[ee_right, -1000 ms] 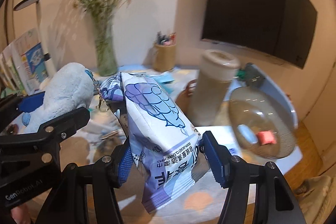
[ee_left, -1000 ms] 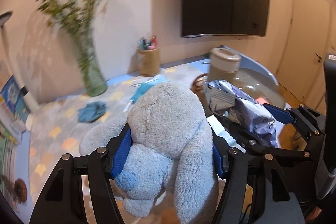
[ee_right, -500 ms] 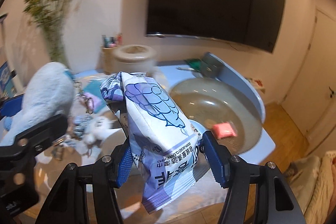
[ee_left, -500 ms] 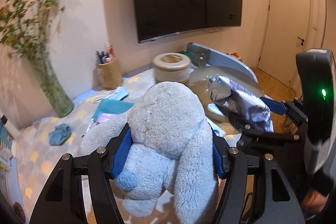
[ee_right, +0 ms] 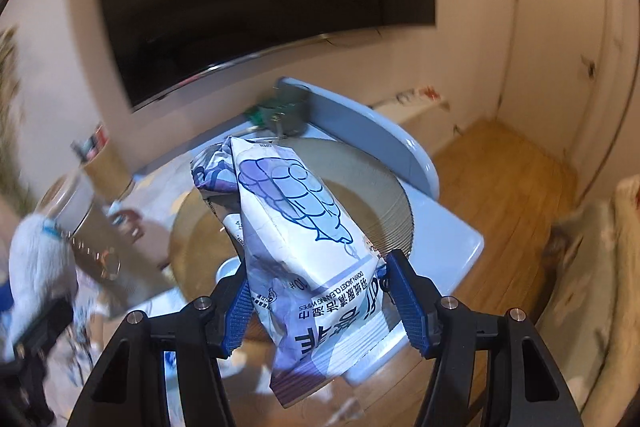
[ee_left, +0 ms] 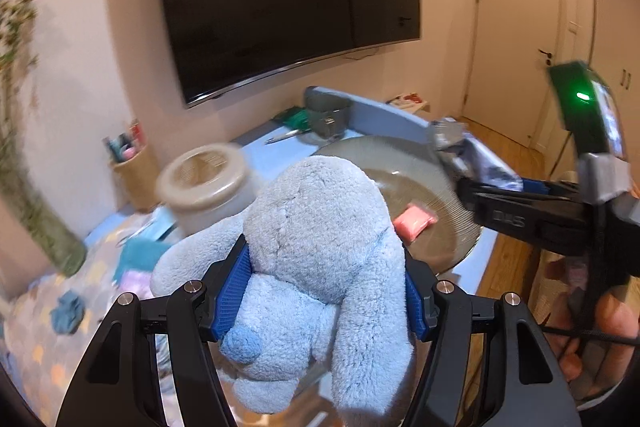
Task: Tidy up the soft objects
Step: 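Open the left gripper over the glass bowl while the right gripper releases the bag, then bring both grippers back over the table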
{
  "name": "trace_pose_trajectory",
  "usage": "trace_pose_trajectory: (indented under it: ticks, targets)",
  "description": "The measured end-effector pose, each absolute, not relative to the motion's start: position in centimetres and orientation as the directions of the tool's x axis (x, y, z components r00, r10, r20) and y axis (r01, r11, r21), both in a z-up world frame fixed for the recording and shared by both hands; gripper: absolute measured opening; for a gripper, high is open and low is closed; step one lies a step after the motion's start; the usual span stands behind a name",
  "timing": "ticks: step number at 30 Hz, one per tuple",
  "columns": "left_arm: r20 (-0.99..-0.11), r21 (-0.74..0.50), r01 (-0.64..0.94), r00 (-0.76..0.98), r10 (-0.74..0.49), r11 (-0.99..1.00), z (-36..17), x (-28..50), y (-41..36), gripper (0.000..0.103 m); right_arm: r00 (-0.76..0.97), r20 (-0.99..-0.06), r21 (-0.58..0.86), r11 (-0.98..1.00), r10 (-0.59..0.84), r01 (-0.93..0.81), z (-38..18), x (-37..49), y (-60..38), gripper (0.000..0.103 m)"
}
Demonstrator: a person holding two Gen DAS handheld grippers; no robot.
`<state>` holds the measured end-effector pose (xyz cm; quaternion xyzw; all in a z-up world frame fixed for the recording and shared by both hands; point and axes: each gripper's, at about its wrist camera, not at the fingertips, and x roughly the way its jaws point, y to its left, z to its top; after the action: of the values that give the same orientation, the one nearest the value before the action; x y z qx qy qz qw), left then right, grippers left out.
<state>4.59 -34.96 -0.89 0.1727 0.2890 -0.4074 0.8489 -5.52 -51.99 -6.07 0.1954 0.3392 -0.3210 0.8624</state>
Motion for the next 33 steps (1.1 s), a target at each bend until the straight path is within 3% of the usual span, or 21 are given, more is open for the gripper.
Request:
trace_pose_trajectory:
  ticks: [6,13,16,26,33]
  targets:
    - [-0.617,0.050,0.823,0.471,-0.630,0.566,-1.7,4.8,-39.2,0.064,0.548,-0.740,0.152,0.697,-0.390,0.701,-6.8,-3.1,-54.9,0.062]
    - [-0.590,0.062,0.816,0.494,-0.639,0.574,-2.8,5.4,-41.6,0.084,0.532,-0.764,0.158,0.694,-0.365,0.702,-7.7,-1.2,-58.1,0.066]
    - [-0.610,0.017,0.827,0.454,-0.649,0.562,-3.1,5.5,-41.5,0.085,0.534,-0.774,0.182,0.689,-0.339,0.701,-8.3,-1.8,-58.6,0.067]
    - [-0.554,0.022,0.858,0.437,-0.708,0.512,-1.6,1.2,-36.3,0.087,0.563,-0.771,0.235,0.689,-0.298,0.686,-8.9,-5.2,-56.8,0.068]
    - [-0.542,-0.040,0.822,0.460,-0.703,0.569,-0.6,1.4,-30.1,0.088,0.603,-0.743,0.218,0.746,-0.291,0.629,-8.3,-5.9,-52.5,0.072]
